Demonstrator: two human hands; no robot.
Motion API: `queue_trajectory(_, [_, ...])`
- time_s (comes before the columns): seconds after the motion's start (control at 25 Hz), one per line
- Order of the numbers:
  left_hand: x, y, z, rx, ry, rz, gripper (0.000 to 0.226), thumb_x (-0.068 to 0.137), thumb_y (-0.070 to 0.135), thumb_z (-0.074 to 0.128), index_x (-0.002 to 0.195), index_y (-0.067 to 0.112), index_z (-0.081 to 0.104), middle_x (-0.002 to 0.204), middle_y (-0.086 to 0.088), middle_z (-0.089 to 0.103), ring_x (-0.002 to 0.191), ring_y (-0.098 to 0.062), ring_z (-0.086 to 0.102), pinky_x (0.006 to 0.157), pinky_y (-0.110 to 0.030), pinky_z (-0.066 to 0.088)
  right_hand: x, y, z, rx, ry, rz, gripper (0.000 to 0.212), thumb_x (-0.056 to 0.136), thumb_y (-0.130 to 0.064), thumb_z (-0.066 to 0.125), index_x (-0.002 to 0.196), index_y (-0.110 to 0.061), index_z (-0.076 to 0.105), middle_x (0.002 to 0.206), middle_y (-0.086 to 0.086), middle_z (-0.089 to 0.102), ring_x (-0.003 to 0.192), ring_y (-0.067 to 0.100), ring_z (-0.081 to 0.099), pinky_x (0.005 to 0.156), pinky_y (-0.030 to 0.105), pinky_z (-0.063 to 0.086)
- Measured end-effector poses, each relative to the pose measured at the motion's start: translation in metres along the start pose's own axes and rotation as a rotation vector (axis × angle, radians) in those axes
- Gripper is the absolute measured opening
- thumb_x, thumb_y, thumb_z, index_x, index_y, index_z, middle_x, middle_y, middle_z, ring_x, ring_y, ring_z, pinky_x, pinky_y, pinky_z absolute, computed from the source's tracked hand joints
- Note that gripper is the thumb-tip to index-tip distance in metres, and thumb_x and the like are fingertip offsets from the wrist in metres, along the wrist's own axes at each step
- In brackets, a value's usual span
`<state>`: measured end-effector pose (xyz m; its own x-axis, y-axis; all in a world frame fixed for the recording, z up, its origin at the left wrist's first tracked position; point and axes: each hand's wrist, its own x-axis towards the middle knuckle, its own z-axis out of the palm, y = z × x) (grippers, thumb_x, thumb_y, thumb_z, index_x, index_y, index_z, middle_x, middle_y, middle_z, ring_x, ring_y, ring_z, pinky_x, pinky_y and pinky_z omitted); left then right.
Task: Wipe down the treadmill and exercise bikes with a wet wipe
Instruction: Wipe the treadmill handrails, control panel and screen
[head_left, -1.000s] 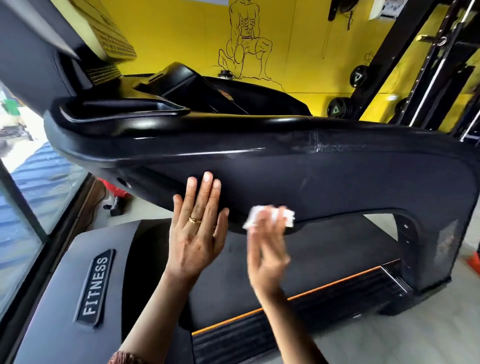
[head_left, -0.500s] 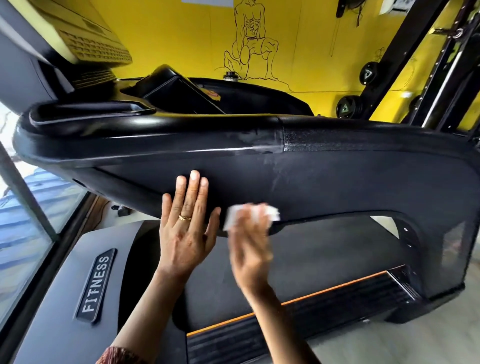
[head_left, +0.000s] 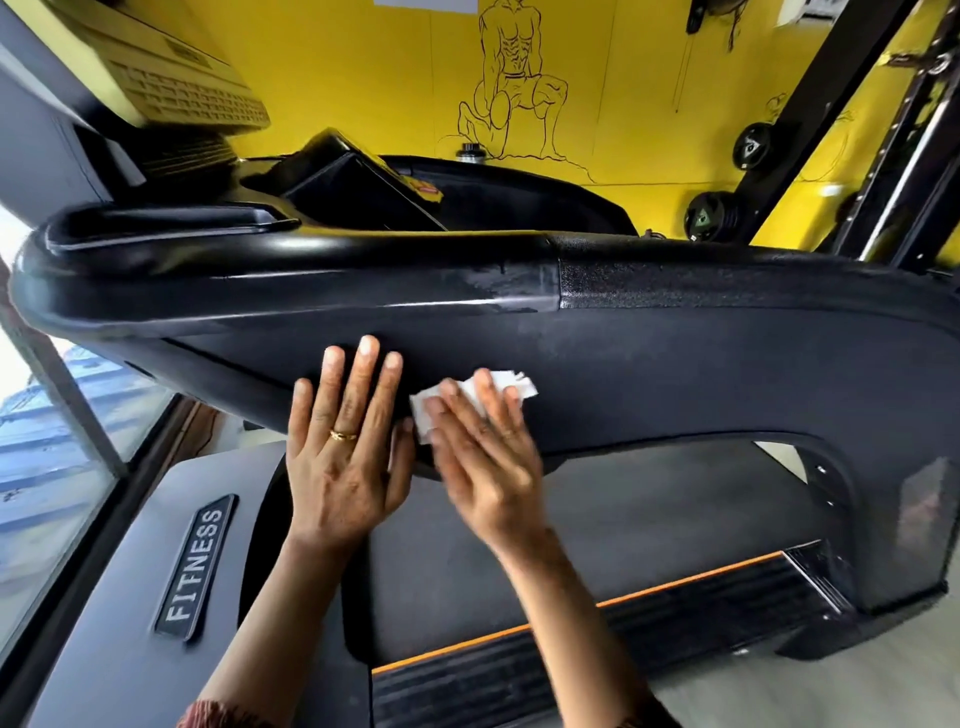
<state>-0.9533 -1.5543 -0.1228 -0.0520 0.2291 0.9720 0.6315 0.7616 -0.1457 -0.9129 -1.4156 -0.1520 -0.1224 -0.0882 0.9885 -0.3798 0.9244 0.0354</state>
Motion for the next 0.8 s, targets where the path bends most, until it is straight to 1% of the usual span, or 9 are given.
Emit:
queue_trajectory(0.04, [0.001,-0.004,-0.002,0.015,0.006,0.001,0.050,0.095,0.026,0.041,0.142,0.011,0.037,0.159,0.002,0.011,0.146,-0.020,0.012,0.118,-0.036,0.006,0.001,0.020,-0.008,-0.028,0.048,0.048,0.030,0.099,-0.015,0.047,0.124,0.000,0.054,0.131,0.011,0.051,0.135,0.031,0.038,0.112,0.049,0.029])
queue_trajectory(0.16, [0.003,-0.011,-0.004,0.044,0.027,-0.013,0.051,0.095,0.026,0.043,0.144,0.015,0.035,0.158,0.001,0.013,0.146,-0.021,0.012,0.118,-0.037,0.006,0.007,0.065,-0.036,-0.025,0.418,0.612,0.035,0.099,-0.013,0.045,0.122,0.011,0.055,0.133,0.021,0.045,0.131,0.047,0.036,0.113,0.045,0.030])
queue_trajectory(0.2, [0.003,-0.010,-0.003,0.042,0.032,-0.012,0.052,0.095,0.026,0.043,0.145,0.015,0.034,0.158,0.001,0.013,0.146,-0.022,0.011,0.118,-0.037,0.006,0.010,0.060,-0.035,-0.023,0.468,0.683,0.034,0.099,-0.013,0.044,0.124,0.009,0.052,0.134,0.024,0.044,0.131,0.049,0.034,0.114,0.044,0.028])
queue_trajectory(0.32, [0.006,-0.005,0.001,0.038,0.049,-0.028,0.052,0.095,0.026,0.042,0.144,0.013,0.035,0.158,0.000,0.012,0.146,-0.023,0.011,0.118,-0.038,0.008,0.022,0.009,0.000,0.021,0.229,0.320,0.032,0.099,-0.012,0.044,0.127,0.003,0.050,0.134,0.021,0.046,0.134,0.038,0.035,0.112,0.054,0.026])
queue_trajectory(0.44, [0.007,-0.006,-0.001,0.035,0.053,-0.016,0.050,0.094,0.025,0.043,0.141,0.011,0.039,0.158,0.000,0.013,0.146,-0.022,0.013,0.118,-0.036,0.011,0.030,0.006,0.004,-0.005,0.019,-0.075,0.030,0.098,-0.012,0.047,0.124,0.001,0.054,0.133,0.010,0.049,0.136,0.030,0.037,0.113,0.048,0.026])
queue_trajectory(0.48, [0.008,-0.008,-0.003,0.027,0.047,-0.002,0.049,0.094,0.025,0.044,0.140,0.010,0.040,0.158,0.000,0.013,0.145,-0.022,0.014,0.118,-0.036,0.011,0.030,0.020,-0.001,-0.036,0.070,-0.028,0.029,0.098,-0.012,0.047,0.121,0.003,0.056,0.132,0.011,0.050,0.136,0.030,0.037,0.112,0.049,0.028])
queue_trajectory(0.64, [0.008,-0.011,-0.009,0.010,0.027,0.019,0.046,0.093,0.023,0.045,0.137,0.009,0.043,0.158,0.000,0.015,0.145,-0.022,0.017,0.118,-0.036,0.013,0.038,0.046,-0.018,-0.008,0.493,0.611,0.032,0.099,-0.008,0.044,0.123,0.011,0.053,0.135,0.027,0.043,0.136,0.041,0.030,0.113,0.051,0.026])
queue_trajectory(0.72, [0.010,-0.008,-0.007,0.001,0.025,0.012,0.046,0.093,0.022,0.045,0.137,0.008,0.043,0.158,0.000,0.015,0.145,-0.023,0.017,0.118,-0.037,0.013,0.046,0.018,0.000,0.048,0.423,0.480,0.030,0.098,-0.008,0.044,0.124,0.005,0.053,0.135,0.024,0.044,0.139,0.031,0.027,0.115,0.048,0.022])
queue_trajectory(0.8, [0.012,-0.009,-0.007,-0.012,0.021,0.009,0.046,0.092,0.022,0.045,0.136,0.008,0.043,0.158,0.000,0.014,0.145,-0.023,0.017,0.118,-0.037,0.014,0.045,-0.010,0.014,0.086,0.202,0.164,0.029,0.096,-0.005,0.049,0.122,0.005,0.055,0.132,0.017,0.048,0.139,0.026,0.030,0.114,0.046,0.024])
